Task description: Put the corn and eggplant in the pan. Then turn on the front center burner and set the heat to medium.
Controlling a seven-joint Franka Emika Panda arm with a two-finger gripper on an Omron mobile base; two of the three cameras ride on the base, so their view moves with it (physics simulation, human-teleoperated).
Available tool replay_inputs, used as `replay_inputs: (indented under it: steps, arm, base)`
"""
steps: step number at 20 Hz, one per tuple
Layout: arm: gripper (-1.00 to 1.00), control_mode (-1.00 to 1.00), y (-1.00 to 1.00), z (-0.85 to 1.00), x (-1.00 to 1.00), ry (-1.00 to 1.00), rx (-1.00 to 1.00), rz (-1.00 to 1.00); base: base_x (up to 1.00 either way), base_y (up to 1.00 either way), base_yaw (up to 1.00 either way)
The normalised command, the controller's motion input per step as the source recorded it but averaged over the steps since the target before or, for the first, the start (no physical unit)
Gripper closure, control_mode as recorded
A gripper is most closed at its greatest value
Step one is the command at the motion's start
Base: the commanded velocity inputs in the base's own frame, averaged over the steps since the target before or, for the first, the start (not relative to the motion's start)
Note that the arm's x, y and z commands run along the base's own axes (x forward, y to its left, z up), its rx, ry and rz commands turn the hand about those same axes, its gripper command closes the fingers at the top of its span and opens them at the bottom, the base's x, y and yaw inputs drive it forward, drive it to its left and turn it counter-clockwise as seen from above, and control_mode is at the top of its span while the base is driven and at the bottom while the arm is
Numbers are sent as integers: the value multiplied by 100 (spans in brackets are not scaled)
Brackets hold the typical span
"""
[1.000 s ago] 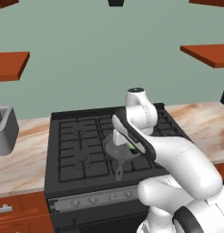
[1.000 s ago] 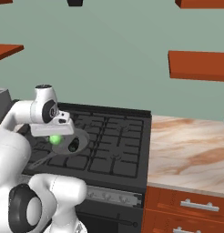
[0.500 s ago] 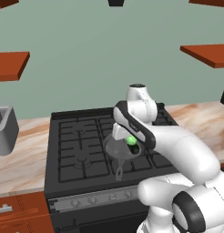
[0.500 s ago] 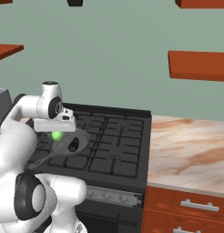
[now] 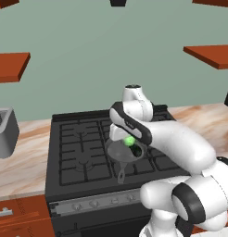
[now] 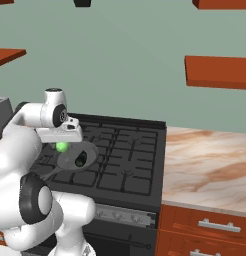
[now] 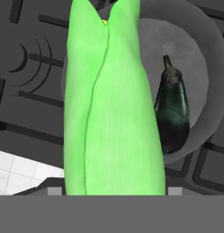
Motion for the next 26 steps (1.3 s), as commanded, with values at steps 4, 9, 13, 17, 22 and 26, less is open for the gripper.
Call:
replay_inputs:
  steps: [4,9,13,17,22,26]
  arm:
    - [100,-100,9,-6,22,3,0,0]
    - [100,-100,2,-30,25,5,-2,0]
    - [100,-100,0,-49,21,6,-1,0]
    - [100,-100,0,-29,9,2,0,0]
    - [100,-100,0,-24,6,2,0,0]
    - [100,-100,0,-10,0,1,0,0]
  base:
    - [0,0,0]
    - [0,0,0]
    - [0,0,0]
    - [0,0,0]
    - [0,0,0]
    - [0,0,0]
